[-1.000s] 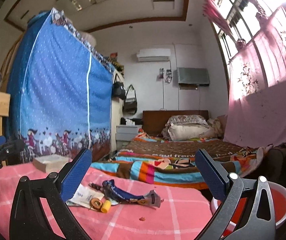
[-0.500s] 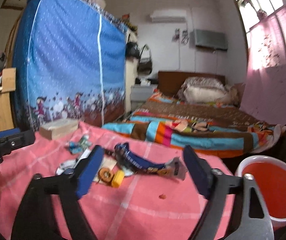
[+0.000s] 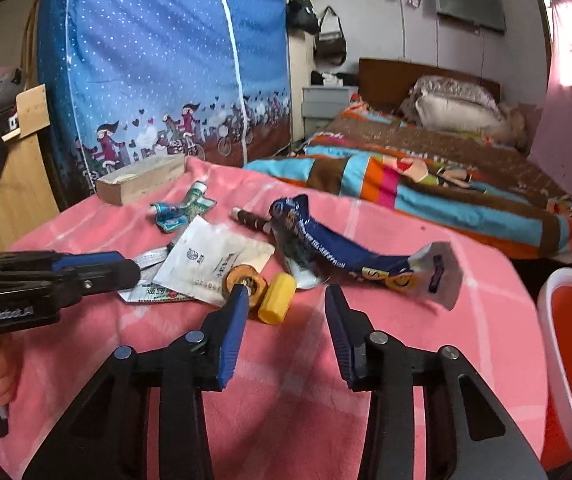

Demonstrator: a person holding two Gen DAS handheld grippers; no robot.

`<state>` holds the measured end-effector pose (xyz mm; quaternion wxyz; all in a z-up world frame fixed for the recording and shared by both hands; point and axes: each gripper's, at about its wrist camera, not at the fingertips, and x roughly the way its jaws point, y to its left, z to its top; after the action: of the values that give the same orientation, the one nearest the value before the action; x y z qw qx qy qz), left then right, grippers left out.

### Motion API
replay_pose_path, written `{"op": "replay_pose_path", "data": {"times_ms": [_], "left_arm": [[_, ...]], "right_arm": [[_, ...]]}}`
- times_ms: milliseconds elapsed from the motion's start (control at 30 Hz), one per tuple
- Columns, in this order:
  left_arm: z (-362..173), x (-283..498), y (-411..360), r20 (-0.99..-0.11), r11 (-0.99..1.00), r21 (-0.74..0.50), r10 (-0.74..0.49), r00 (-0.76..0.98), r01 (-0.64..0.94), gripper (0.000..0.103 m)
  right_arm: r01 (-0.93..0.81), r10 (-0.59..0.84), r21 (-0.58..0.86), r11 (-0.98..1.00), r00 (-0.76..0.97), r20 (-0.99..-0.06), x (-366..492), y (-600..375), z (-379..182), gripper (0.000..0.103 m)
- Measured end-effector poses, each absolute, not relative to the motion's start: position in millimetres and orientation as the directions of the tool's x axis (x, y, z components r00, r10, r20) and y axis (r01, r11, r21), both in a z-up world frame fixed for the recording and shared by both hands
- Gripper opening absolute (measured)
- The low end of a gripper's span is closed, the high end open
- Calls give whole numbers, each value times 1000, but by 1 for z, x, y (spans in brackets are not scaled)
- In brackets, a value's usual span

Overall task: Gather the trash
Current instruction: 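Grasp the yellow cylinder with the right tool while the left tool grasps the white-wrapped stick, then carry the yellow cylinder and white stick with both tools over the bucket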

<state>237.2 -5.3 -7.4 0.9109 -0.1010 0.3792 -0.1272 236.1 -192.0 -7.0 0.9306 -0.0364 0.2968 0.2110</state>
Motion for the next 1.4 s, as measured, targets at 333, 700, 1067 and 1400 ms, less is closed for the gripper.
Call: {"op": "replay_pose_path", "data": {"times_ms": [333,700,1067,1400], "left_arm": [[-13,245,-3,-644,909,-388,-385,662,151,10],[11,212,10,-497,920,-364,-323,805,144,8],[55,167,-33,-231,962,-100,-272,934,256,8],[76,162,-90,-97,930,30,-362,927,367,8]], "right_arm": [[-432,426,148,889,665,-614,250,-196,-14,14],[-427,419,107,898,757,-500,221,-201,1,13],[-347,343,-11,938,931,-124,160,-228,44,13],[-190,196,-61,980,974,109,125,-271,72,13]]}}
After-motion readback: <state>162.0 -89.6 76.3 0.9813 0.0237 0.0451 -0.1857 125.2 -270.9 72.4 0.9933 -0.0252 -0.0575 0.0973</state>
